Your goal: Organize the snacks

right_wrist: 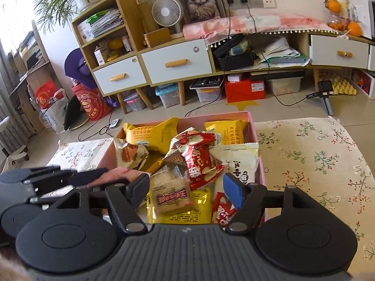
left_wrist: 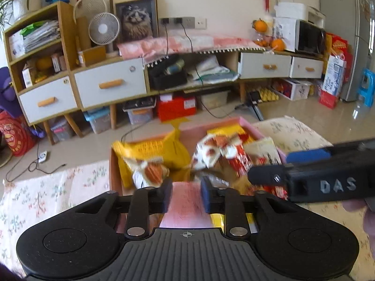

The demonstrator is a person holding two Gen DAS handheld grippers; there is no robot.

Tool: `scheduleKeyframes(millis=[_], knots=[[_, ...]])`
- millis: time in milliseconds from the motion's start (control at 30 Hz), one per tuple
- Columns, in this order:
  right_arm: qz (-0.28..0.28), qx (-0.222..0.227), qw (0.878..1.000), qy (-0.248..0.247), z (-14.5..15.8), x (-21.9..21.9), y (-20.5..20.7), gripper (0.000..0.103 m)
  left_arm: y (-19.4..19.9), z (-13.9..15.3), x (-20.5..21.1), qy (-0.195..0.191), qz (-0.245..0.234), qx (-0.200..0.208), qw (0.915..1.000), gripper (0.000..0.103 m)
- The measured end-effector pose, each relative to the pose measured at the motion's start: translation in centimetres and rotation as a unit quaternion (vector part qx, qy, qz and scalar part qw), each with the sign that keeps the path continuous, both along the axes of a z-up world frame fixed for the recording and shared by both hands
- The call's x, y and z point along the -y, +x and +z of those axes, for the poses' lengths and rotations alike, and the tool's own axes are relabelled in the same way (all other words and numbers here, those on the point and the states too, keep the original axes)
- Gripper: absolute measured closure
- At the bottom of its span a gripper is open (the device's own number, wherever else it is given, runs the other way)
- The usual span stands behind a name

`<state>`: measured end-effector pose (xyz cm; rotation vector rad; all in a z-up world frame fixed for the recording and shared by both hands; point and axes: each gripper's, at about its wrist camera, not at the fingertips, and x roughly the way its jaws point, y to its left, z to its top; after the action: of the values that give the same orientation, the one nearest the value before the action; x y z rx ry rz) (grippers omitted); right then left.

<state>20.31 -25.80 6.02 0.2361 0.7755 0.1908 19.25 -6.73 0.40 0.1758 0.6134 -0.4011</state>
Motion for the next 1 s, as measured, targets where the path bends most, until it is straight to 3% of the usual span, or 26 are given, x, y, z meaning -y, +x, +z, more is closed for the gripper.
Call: scheduleKeyframes(millis=[100, 167, 233, 400, 633, 1000], knots=[[-0.003, -0.001, 1.0, 0.002, 0.0, 0.3, -0.1, 0.036, 0.6, -0.2, 0.0, -0.005, 0.004, -0.012, 0.9999, 0.076], [-0.002, -0.002, 1.0, 0.0, 0.1, 0.4, -0.2, 0.034, 0.6, -0.3, -0.2, -0.007, 0.007, -0.02, 0.9998, 0.067], [0.0, 0.0, 1.0, -0.004, 0.2, 0.5, -0.5, 0.032, 0.2, -0.3, -0.6, -0.01, 0.013, -0.021, 0.9996, 0.051], [-0.003, 0.0, 1.0, -0.01, 0.8, 0.9, -1.5, 0.03, -1.5, 0.6, -1.9, -0.019, 0.028, -0.033, 0.9989, 0.036], [-0.016, -0.003, 1.0, -0.023, 2.0, 1.6, -3.9, 0.018, -5.3, 2.0, -2.8, 0.021, 0.042, -0.063, 0.9969, 0.015], [-0.004, -0.034, 0.996, -0.082, 4.3, 0.7, -9.2, 0.004, -12.6, 4.3, -4.2, 0.026, 0.082, -0.092, 0.9921, 0.004]])
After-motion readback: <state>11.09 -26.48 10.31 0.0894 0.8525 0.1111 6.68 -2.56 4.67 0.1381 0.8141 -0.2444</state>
